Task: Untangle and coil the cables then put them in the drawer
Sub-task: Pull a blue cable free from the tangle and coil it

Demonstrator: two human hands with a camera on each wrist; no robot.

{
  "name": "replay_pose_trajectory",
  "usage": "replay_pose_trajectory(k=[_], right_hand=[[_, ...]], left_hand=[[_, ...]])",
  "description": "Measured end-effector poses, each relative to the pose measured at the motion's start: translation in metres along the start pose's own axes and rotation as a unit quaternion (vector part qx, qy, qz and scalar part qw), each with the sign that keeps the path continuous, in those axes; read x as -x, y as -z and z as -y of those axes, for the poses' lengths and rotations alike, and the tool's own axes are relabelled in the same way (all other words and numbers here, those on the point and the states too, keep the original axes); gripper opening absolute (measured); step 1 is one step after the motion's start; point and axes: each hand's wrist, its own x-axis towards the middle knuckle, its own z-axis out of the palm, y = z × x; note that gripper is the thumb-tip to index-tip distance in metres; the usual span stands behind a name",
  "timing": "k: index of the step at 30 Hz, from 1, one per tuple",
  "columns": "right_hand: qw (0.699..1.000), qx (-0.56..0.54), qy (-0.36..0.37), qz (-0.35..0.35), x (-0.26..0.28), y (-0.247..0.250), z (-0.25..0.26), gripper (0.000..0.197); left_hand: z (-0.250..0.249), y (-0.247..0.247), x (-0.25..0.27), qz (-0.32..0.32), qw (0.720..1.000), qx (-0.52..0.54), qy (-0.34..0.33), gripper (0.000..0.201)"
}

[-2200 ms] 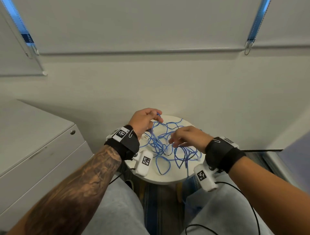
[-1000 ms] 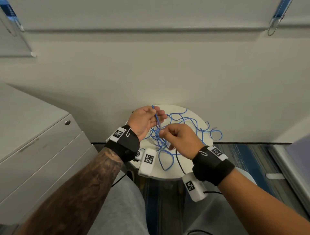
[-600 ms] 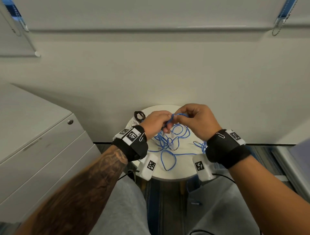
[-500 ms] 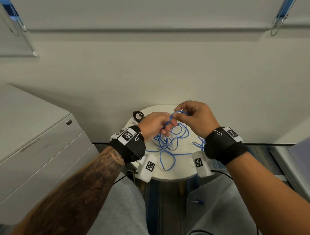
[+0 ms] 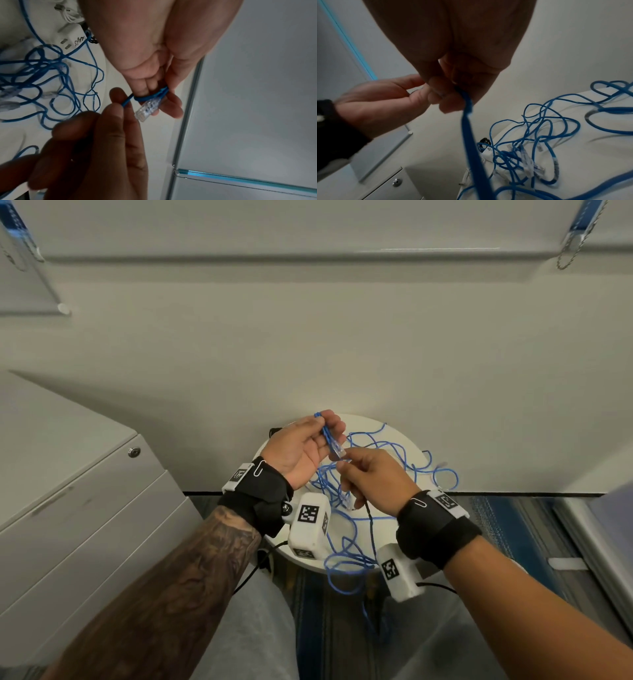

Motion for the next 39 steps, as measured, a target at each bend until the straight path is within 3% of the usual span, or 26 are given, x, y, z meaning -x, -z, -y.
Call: replay_pose_trajectory(k=[7, 13, 19, 22, 28, 34, 39], right_hand=[[0.999, 0.002, -0.028, 0.031, -0.022, 0.004, -0.002, 0.019], [0.999, 0.028, -0.017, 0.033, -0.037, 0.009, 0.004, 0.019], [0.996, 0.072, 0.007, 0.045, -0.033, 0.015, 0.021, 0.022], [0.996, 0.083, 0.030, 0.022, -0.031, 0.023, 0.033, 0.022], [0.999, 0.011, 0.035, 0.005, -0.030, 0.046, 0.057, 0.014], [0.990, 0.030, 0.120, -0.071, -0.033, 0.059, 0.056, 0.003], [0.991, -0.041, 0.094, -0.090, -0.037, 0.052, 0.039, 0.014]], left_hand=[[-0.004, 0.002, -0.033, -0.010, 0.999, -0.045, -0.011, 0.021], [-0.015, 0.000, -0.050, -0.013, 0.998, -0.064, -0.014, 0.021], [-0.033, -0.008, -0.059, -0.037, 0.988, -0.136, -0.059, 0.020], [-0.036, -0.009, -0.056, -0.030, 0.961, -0.262, -0.088, 0.019], [-0.035, -0.008, -0.041, 0.057, 0.867, -0.482, -0.114, 0.019], [-0.027, -0.020, -0.020, 0.124, 0.904, -0.409, 0.021, 0.030], [-0.033, -0.026, -0.010, 0.156, 0.950, -0.260, 0.080, 0.028]])
